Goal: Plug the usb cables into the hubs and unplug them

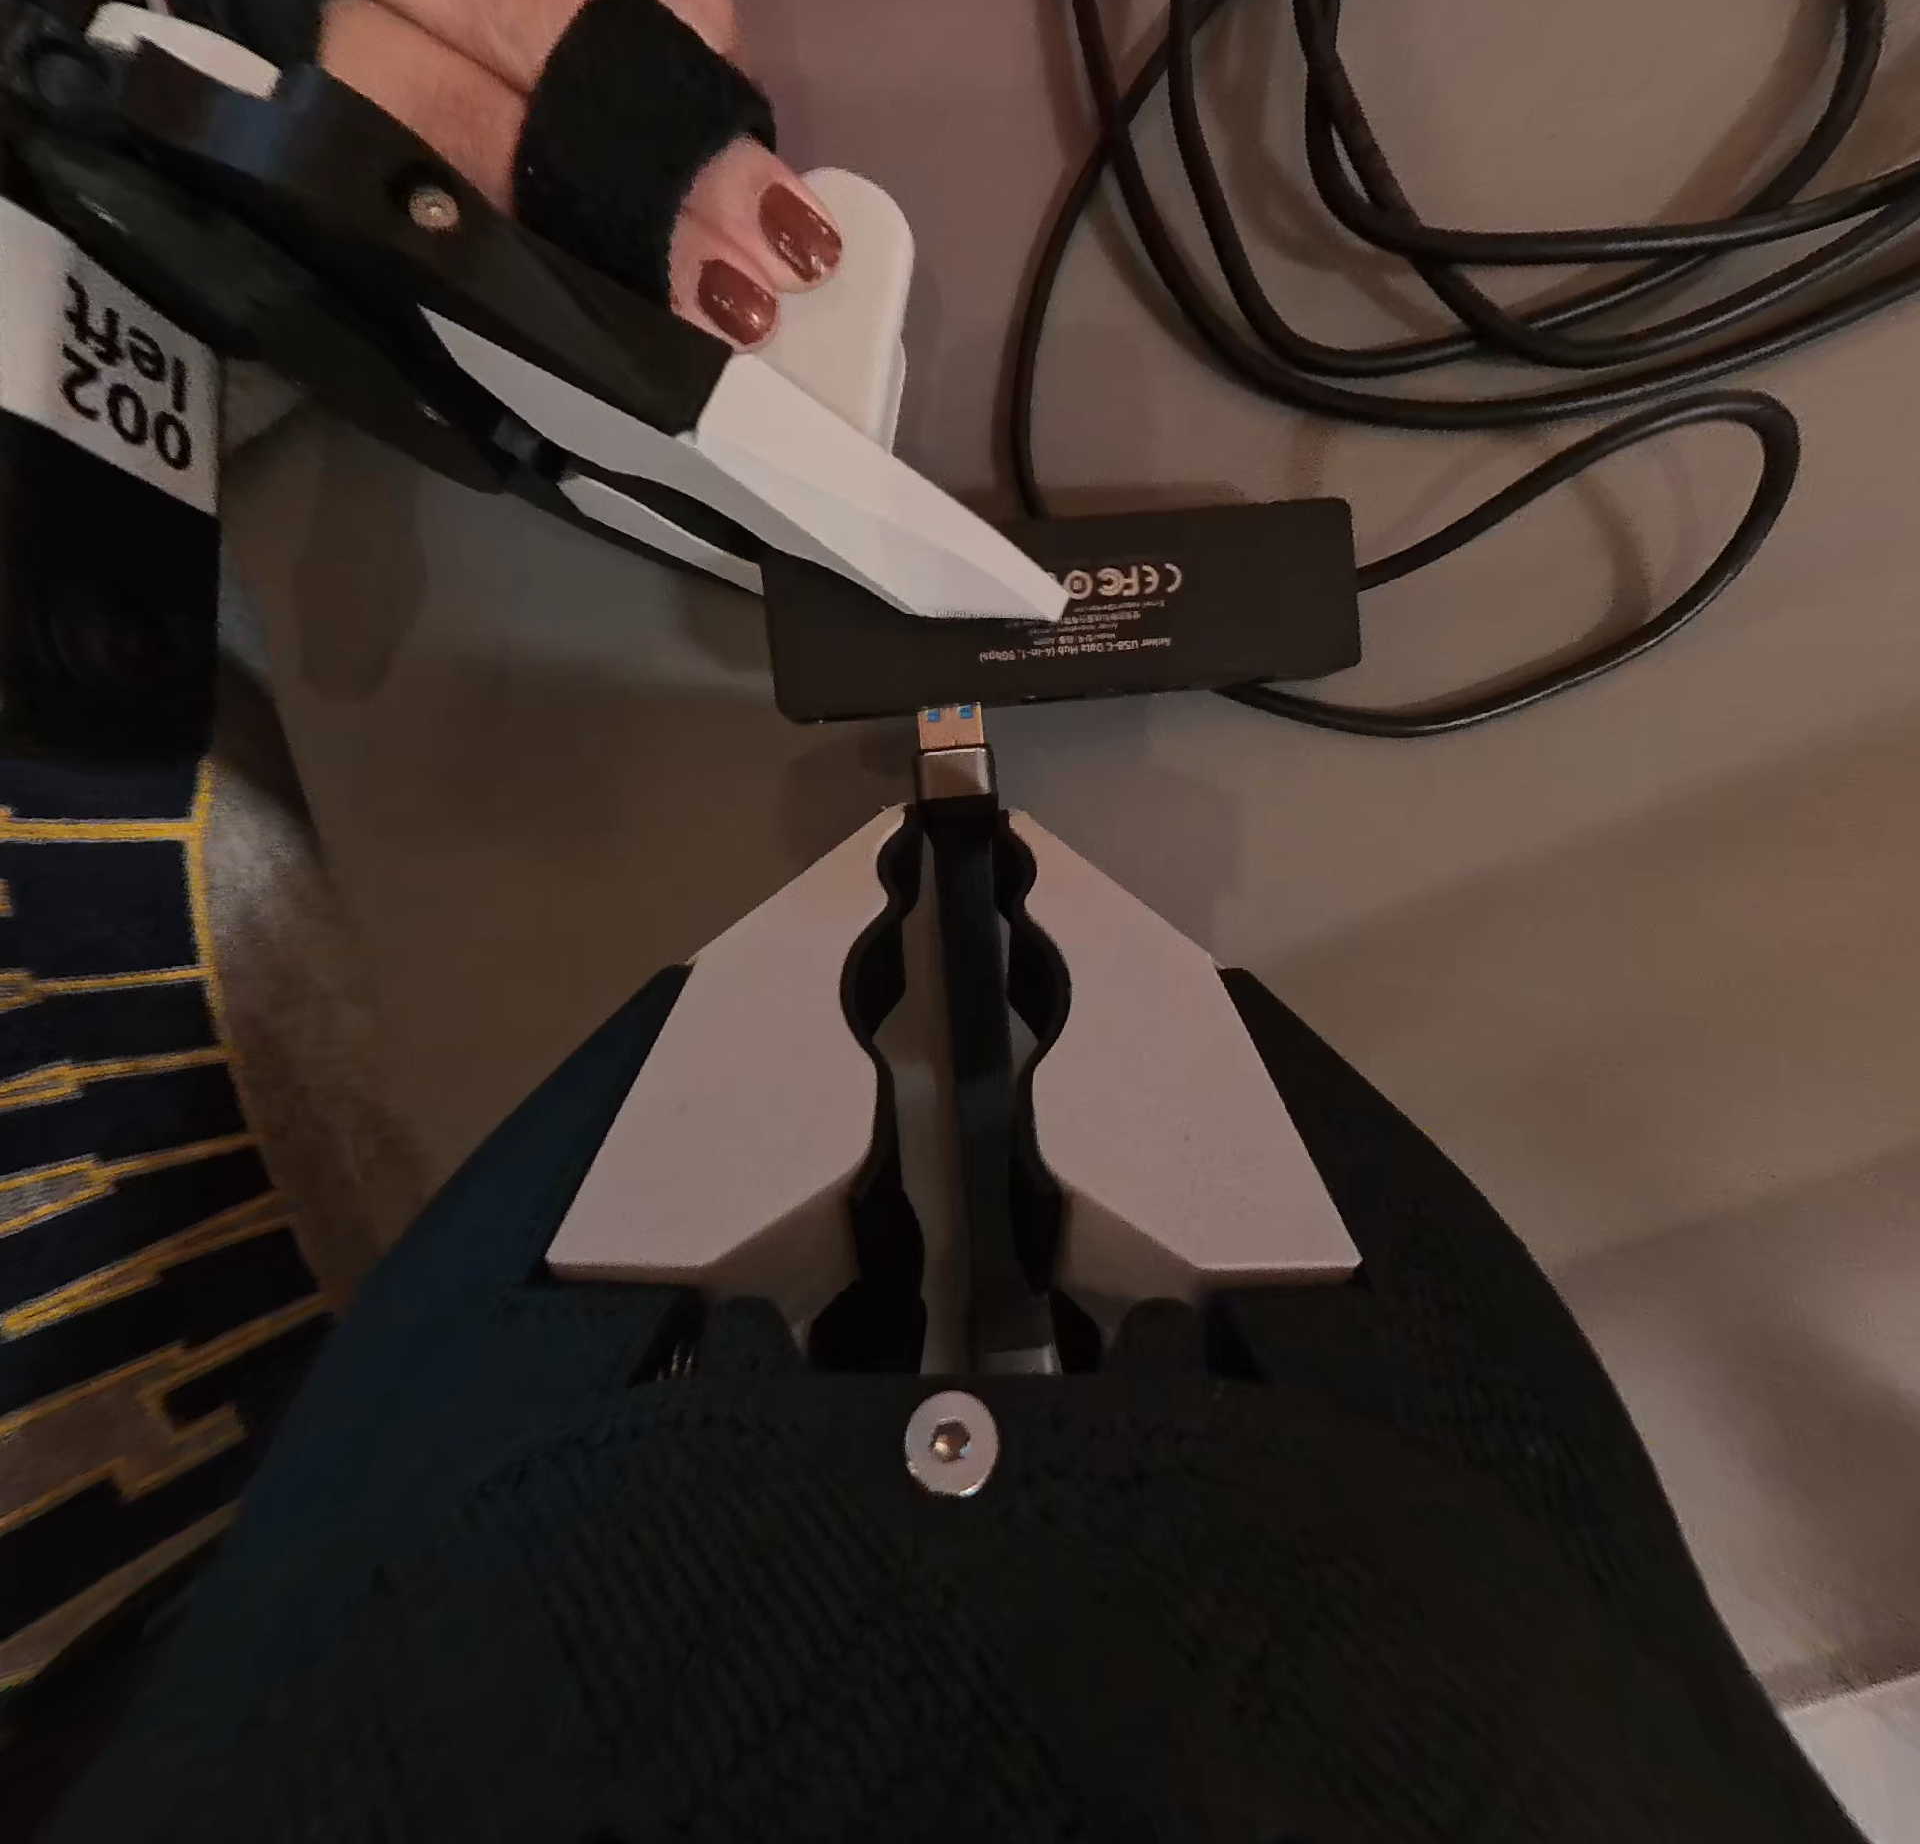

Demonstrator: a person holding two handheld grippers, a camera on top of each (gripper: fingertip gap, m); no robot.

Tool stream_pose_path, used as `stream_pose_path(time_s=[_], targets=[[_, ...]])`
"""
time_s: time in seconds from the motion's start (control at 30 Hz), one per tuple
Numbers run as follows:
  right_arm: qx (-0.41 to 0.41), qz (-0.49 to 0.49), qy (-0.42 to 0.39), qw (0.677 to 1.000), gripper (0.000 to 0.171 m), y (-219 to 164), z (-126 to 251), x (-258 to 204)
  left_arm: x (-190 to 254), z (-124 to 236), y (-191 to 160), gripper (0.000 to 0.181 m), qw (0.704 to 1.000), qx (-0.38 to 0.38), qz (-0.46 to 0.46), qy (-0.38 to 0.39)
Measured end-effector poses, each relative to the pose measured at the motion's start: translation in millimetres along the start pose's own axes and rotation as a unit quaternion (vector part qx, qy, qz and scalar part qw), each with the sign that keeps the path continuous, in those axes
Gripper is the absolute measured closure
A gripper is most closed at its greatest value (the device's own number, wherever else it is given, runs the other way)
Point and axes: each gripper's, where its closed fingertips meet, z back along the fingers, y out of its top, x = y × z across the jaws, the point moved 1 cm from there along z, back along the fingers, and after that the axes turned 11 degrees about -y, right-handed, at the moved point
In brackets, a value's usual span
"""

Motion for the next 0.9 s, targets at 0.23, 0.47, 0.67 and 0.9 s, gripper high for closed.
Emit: stream_pose_path(time_s=[0.23,0.47,0.67,0.9], targets=[[0.063,0.028,-0.056,0.996,0.149,2,-4,5,-2,-4,-3,0.172,1.000,-0.019,0.012,0.003],[0.071,0.098,-0.104,0.987,0.163,-3,-6,9,-2,-4,-5,0.172,1.000,-0.021,0.015,0.003],[0.073,0.094,-0.096,0.988,0.164,0,-7,5,-3,-4,-1,0.172,0.998,-0.015,0.060,-0.005],[0.070,0.076,-0.099,0.990,0.163,1,-8,8,-3,-6,-4,0.172,0.999,-0.029,0.039,0.002]])
